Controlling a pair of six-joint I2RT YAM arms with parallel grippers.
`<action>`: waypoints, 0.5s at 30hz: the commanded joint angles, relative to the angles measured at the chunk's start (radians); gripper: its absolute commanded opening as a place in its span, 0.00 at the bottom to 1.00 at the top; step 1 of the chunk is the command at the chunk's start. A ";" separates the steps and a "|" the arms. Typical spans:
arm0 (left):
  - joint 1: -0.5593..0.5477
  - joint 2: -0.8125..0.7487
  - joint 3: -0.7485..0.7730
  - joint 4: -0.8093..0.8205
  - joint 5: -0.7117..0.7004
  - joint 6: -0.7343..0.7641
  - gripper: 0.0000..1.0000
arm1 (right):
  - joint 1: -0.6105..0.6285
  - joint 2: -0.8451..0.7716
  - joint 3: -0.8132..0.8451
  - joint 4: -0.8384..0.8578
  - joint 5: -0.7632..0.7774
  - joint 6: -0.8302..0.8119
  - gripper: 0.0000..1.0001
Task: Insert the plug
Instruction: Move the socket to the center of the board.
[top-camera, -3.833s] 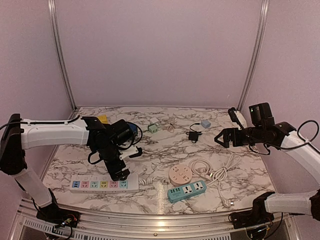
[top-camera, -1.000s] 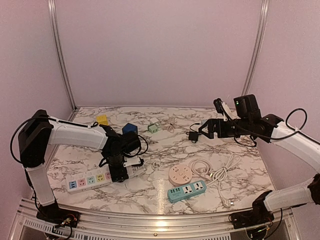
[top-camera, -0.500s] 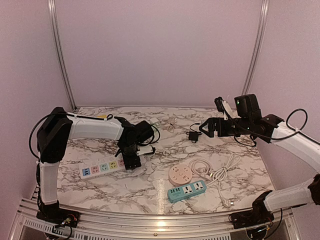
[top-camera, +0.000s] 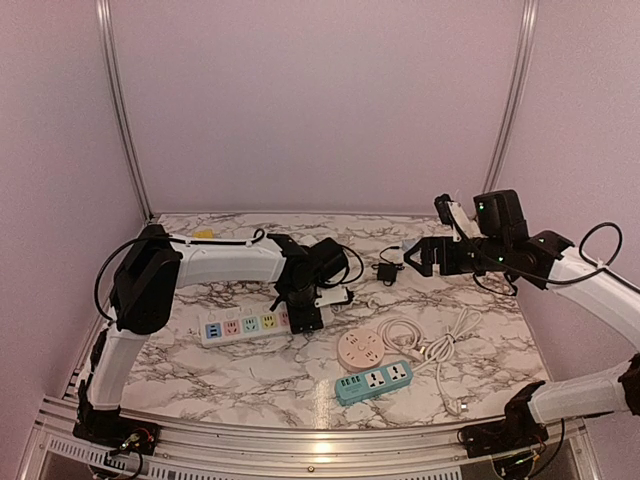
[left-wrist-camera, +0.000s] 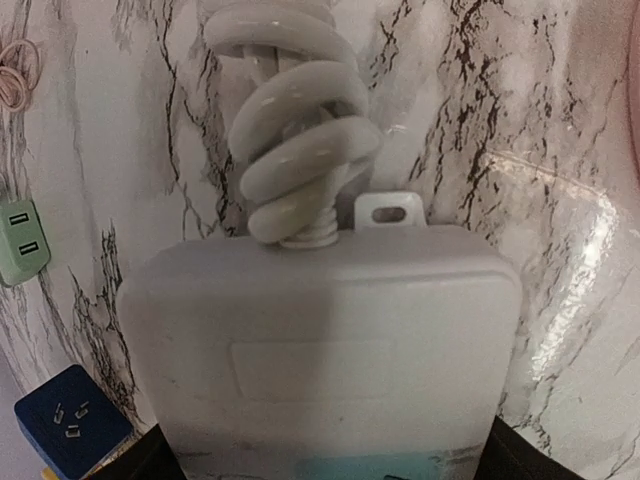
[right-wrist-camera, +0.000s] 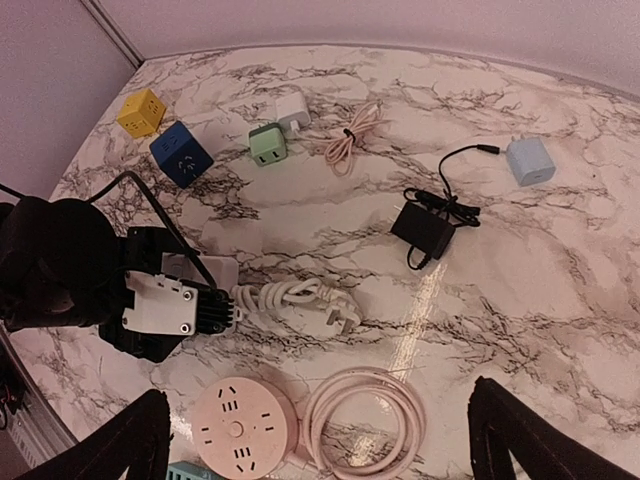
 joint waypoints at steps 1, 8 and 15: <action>-0.035 0.080 0.012 -0.013 0.056 0.003 0.77 | 0.009 -0.027 -0.016 -0.010 0.019 -0.010 0.99; -0.057 0.090 0.027 -0.009 0.082 -0.001 0.83 | 0.008 -0.021 0.027 -0.044 0.046 -0.026 0.98; -0.061 0.032 -0.032 0.059 0.001 -0.043 0.96 | 0.009 -0.022 0.013 -0.039 0.034 -0.015 0.99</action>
